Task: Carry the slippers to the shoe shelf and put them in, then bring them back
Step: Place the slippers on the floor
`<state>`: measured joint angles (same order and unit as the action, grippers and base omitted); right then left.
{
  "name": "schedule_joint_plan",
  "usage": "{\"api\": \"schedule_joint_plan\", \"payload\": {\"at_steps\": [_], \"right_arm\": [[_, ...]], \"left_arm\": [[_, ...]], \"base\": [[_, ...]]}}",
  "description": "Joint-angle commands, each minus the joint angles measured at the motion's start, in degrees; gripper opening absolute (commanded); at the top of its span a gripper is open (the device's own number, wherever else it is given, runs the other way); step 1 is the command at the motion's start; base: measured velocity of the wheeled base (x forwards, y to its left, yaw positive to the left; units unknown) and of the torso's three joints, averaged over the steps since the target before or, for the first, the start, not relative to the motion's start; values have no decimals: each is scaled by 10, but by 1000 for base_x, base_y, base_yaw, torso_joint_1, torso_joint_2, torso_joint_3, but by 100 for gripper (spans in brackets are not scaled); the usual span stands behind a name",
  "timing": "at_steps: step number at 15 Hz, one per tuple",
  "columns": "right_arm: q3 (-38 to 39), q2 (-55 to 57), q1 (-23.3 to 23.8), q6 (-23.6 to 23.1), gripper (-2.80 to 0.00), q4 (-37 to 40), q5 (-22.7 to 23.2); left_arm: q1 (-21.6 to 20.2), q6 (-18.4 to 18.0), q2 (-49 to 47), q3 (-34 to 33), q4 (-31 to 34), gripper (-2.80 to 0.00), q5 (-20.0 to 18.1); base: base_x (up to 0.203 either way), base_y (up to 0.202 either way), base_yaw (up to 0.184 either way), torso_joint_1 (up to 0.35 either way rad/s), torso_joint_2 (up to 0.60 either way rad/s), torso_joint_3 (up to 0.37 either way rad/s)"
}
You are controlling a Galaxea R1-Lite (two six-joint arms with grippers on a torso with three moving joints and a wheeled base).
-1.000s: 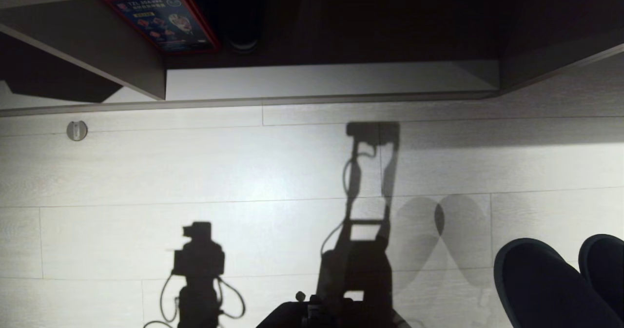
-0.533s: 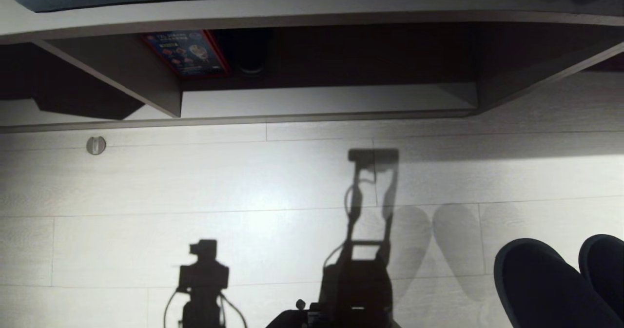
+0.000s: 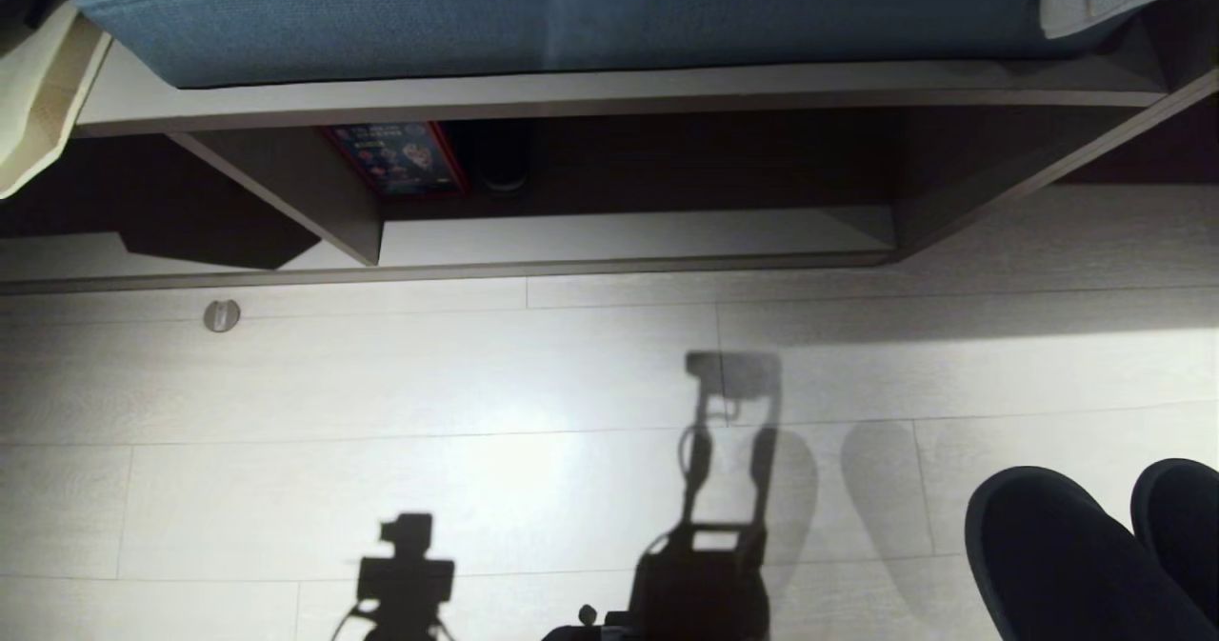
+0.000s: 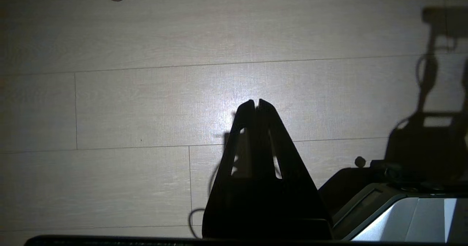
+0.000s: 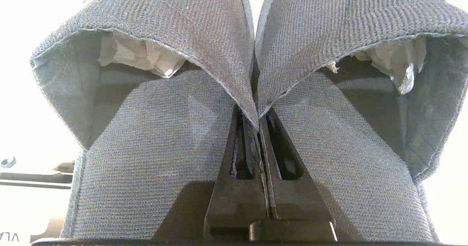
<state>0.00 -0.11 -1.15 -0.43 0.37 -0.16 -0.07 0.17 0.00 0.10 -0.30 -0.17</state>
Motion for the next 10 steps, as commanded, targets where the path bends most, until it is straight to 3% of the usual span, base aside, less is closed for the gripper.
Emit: {"api": "schedule_joint_plan", "payload": {"at_steps": [1,10], "right_arm": [[0,1,0,0,-280,0,0],[0,1,0,0,-280,0,0]], "left_arm": [[0,0,-1,0,-1,-280,0],[0,3,0,0,-1,-280,0]], "base": [[0,0,0,5,0,205],[0,0,0,3,4,200]]}}
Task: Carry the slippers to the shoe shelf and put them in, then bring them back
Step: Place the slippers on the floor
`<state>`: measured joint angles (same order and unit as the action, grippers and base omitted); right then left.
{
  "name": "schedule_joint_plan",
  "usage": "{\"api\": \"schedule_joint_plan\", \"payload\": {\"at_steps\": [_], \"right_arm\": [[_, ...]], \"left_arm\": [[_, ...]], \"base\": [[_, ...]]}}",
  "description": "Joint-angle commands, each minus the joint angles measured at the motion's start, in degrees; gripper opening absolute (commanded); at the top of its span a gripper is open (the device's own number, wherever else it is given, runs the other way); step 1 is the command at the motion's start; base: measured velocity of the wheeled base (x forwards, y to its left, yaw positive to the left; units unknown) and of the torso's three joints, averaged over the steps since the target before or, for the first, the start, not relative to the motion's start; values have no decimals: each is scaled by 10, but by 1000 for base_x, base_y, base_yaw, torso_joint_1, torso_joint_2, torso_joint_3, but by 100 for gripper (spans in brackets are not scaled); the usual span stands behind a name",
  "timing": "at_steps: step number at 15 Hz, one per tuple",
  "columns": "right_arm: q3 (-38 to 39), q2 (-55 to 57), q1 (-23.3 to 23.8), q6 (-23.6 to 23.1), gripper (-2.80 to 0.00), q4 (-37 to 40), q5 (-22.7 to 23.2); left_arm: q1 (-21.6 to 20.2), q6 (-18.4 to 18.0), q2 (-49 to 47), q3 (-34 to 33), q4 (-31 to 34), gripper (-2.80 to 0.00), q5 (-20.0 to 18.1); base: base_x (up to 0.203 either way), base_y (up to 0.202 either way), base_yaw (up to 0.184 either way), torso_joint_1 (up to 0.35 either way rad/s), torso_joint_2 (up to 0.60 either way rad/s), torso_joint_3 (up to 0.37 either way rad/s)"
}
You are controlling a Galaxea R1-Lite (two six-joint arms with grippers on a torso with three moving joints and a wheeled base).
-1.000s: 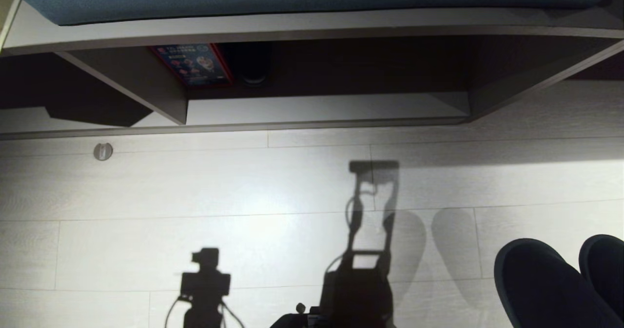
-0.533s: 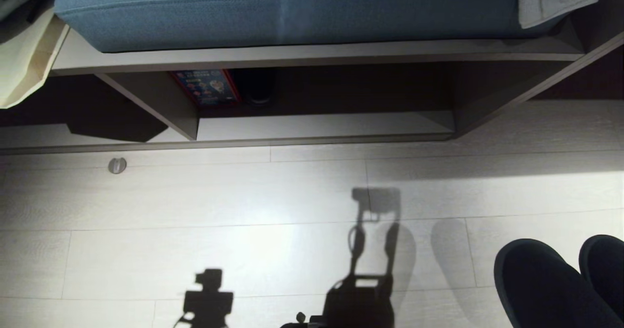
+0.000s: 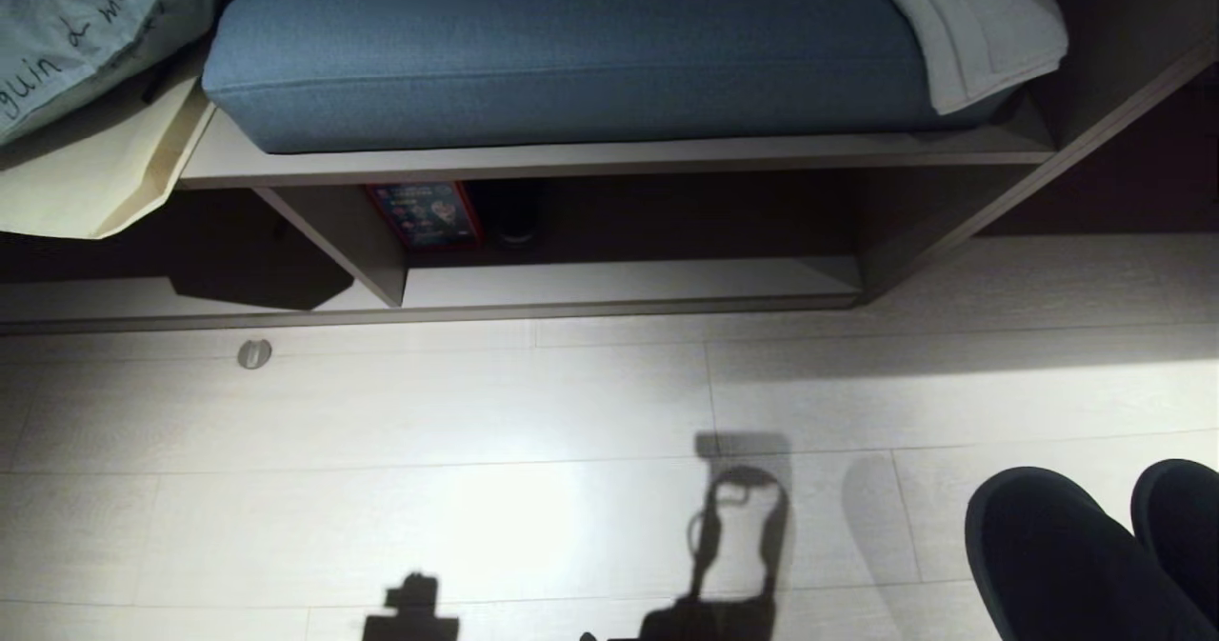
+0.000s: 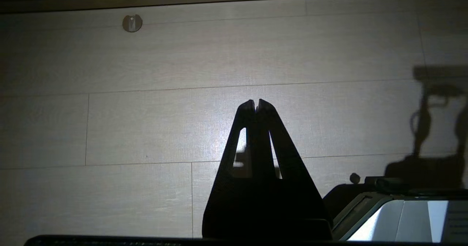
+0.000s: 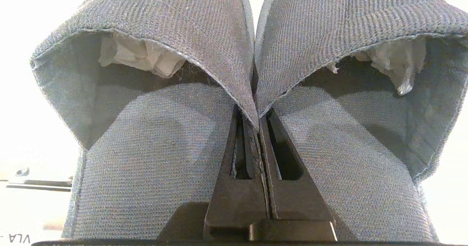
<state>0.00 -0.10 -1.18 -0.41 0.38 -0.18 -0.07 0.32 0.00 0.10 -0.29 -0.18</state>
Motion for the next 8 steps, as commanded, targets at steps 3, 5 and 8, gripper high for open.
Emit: {"api": "schedule_joint_plan", "payload": {"at_steps": [3,5,8], "right_arm": [[0,1,0,0,-280,0,0],[0,1,0,0,-280,0,0],[0,1,0,0,-280,0,0]], "left_arm": [[0,1,0,0,-1,-280,0],[0,2,0,0,-1,-280,0],[-1,3,0,0,-1,-280,1]], "base": [[0,0,0,2,-2,202],[0,0,0,-3,0,197],[0,0,0,3,0,201]]}}
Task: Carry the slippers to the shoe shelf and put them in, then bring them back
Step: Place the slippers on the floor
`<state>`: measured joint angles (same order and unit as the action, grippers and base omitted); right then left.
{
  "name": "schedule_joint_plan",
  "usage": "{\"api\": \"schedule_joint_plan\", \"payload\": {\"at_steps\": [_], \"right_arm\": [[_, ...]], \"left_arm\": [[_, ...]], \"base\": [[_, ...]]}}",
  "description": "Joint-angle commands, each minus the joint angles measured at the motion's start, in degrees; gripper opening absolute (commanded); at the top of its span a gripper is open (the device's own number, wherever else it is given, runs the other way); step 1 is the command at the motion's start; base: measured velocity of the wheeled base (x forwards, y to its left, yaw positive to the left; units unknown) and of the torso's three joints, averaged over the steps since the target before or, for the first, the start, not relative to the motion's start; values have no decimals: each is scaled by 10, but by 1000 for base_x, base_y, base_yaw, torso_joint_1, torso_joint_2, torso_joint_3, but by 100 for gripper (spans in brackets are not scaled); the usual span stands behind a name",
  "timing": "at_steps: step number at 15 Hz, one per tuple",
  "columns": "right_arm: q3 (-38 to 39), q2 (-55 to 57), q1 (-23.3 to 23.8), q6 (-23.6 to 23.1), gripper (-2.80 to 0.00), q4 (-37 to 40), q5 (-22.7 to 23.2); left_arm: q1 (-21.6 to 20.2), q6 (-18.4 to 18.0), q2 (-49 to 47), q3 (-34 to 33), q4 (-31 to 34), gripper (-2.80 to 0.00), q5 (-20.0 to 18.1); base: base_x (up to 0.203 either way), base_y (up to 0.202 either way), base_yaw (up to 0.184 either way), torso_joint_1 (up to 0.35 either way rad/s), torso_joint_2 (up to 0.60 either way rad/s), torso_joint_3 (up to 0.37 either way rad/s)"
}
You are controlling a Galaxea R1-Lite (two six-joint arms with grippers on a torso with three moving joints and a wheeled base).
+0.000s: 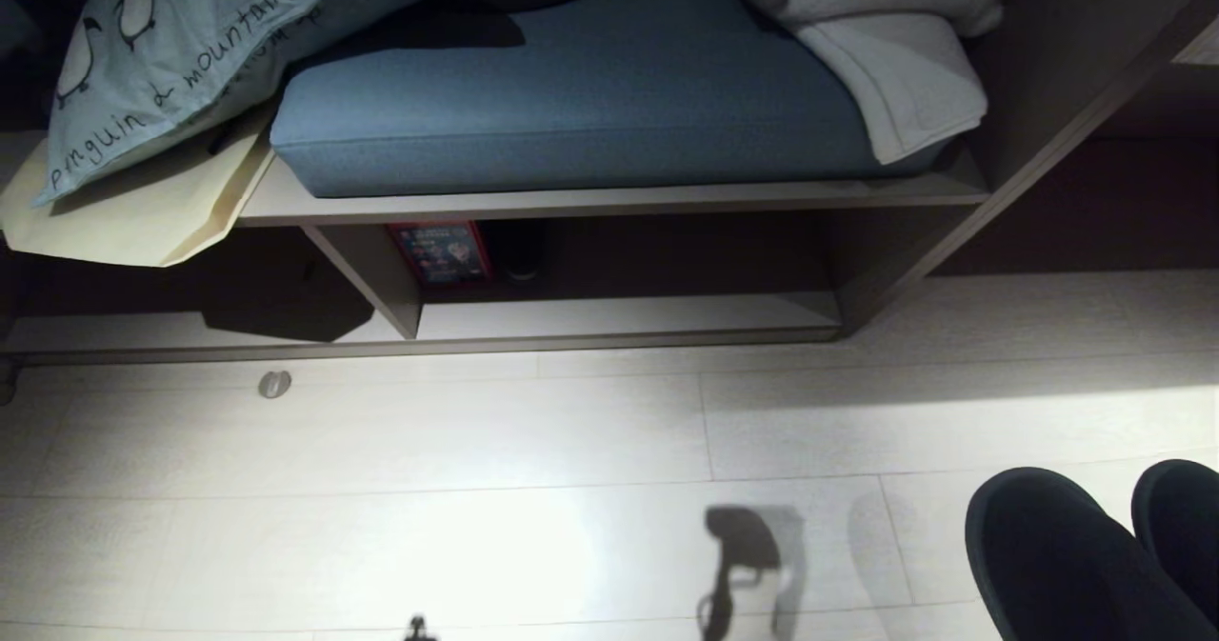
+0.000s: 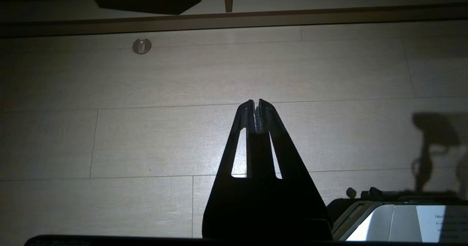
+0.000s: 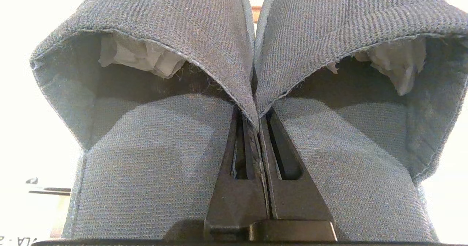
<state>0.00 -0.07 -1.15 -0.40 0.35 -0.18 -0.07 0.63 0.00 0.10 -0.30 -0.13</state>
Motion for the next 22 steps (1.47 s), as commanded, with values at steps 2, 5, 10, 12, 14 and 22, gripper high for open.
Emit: {"api": "schedule_joint_plan", "payload": {"at_steps": [2,5,10,12,14,22], "right_arm": [[0,1,0,0,-280,0,0],[0,1,0,0,-280,0,0],[0,1,0,0,-280,0,0],[0,1,-1,0,-280,0,0],[0,1,-1,0,-280,0,0],[0,1,-1,0,-280,0,0]], "left_arm": [[0,0,-1,0,0,-280,0],[-1,-2,-1,0,0,-280,0],[0,0,0,0,0,-280,0],[0,0,-1,0,0,-280,0],[0,-1,-1,0,0,-280,0],[0,-1,-1,0,0,-280,0]], "base": [[0,0,0,4,1,201],[0,0,0,4,0,209],[0,0,0,3,2,200],[0,0,0,4,0,201],[0,0,0,1,3,208],[0,0,0,2,3,203]]}}
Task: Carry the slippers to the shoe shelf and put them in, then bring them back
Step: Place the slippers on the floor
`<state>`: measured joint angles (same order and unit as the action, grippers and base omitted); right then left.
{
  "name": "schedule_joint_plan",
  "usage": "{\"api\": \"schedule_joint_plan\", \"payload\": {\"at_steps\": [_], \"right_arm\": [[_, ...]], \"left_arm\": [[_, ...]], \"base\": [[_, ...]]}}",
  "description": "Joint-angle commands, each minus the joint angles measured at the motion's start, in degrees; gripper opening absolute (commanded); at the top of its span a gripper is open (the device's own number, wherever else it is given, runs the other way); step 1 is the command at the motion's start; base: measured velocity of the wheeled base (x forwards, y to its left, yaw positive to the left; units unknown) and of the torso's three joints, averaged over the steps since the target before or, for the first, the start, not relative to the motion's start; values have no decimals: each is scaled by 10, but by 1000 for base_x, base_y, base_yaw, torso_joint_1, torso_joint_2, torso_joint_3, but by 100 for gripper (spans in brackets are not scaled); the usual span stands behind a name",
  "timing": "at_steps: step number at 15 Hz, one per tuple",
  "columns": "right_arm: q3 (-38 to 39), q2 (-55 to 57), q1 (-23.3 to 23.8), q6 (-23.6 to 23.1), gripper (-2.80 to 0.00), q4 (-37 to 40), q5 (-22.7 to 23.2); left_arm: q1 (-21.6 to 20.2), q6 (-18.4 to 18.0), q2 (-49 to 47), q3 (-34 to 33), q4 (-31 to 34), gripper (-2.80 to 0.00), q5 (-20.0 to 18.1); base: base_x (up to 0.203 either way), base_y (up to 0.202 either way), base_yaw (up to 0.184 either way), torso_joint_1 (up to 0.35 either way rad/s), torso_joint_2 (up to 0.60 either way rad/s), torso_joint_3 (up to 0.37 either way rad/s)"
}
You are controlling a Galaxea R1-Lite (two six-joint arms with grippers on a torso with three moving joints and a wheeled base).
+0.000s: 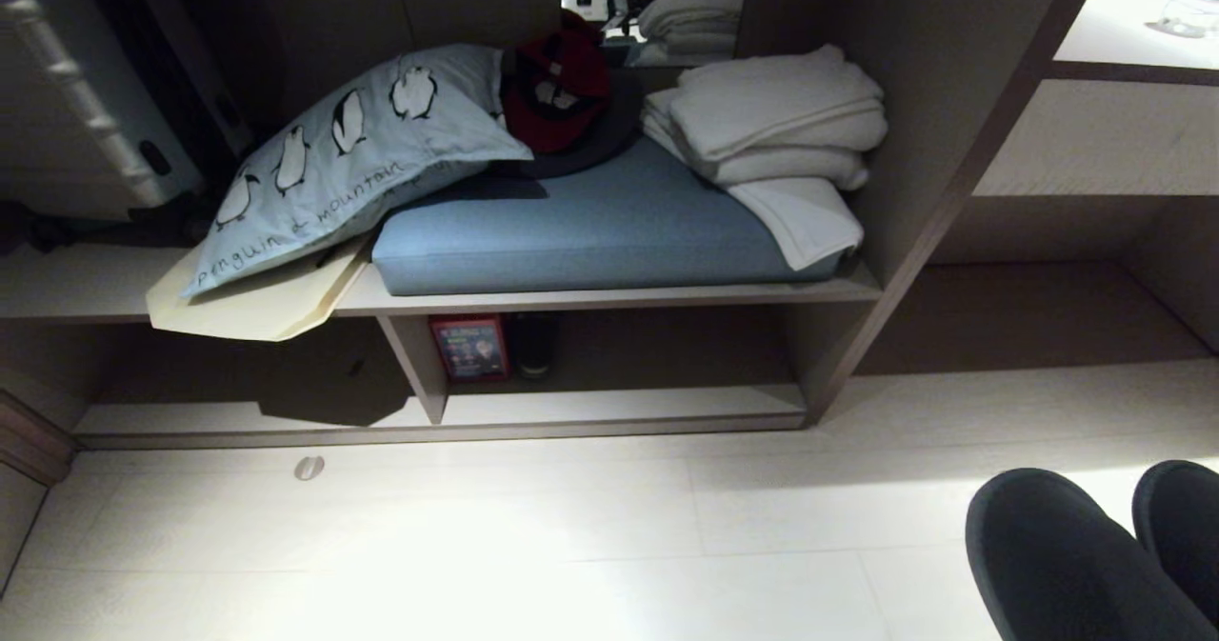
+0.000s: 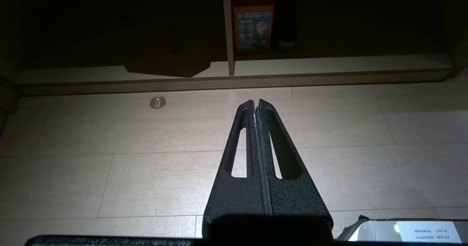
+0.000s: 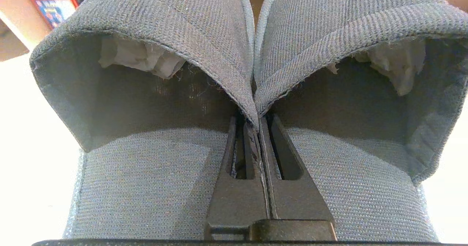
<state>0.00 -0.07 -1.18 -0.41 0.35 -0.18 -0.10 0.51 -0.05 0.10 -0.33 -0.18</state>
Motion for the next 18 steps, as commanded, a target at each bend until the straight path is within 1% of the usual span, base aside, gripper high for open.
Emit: {"api": "schedule_joint_plan", "payload": {"at_steps": [1,18], "right_arm": [[0,1,0,0,-280,0,0],[0,1,0,0,-280,0,0]], "left_arm": [[0,0,0,0,0,-280,0],[0,0,0,0,0,-280,0]], "base": [[0,0,0,0,7,205],[0,0,0,3,1,200]]}}
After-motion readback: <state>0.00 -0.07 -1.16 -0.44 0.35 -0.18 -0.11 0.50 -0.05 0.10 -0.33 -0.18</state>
